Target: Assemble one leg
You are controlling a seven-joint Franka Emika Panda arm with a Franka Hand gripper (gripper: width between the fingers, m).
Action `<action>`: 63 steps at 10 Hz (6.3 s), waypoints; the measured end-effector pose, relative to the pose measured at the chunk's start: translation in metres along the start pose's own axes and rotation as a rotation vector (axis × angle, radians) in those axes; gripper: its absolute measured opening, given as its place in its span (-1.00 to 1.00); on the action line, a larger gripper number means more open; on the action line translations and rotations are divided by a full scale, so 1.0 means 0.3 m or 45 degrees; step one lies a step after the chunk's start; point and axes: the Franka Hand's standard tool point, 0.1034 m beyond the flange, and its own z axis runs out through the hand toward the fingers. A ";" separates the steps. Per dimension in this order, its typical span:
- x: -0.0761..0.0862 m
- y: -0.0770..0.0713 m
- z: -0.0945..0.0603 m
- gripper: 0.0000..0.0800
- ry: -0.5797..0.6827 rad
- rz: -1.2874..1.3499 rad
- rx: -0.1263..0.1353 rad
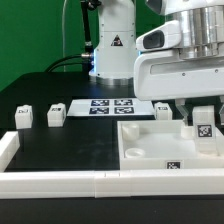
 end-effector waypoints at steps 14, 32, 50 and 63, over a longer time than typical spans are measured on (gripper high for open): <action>-0.019 -0.041 0.002 0.62 -0.003 0.159 0.024; 0.006 -0.013 0.001 -0.27 0.025 0.255 -0.015; -0.036 -0.025 0.013 0.62 -0.044 -0.443 -0.078; -0.019 -0.015 0.016 -0.27 0.020 0.086 -0.060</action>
Offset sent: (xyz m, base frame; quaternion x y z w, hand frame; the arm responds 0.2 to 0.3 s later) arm 0.0056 0.0010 -0.0104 -0.0351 0.0032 0.2393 0.9703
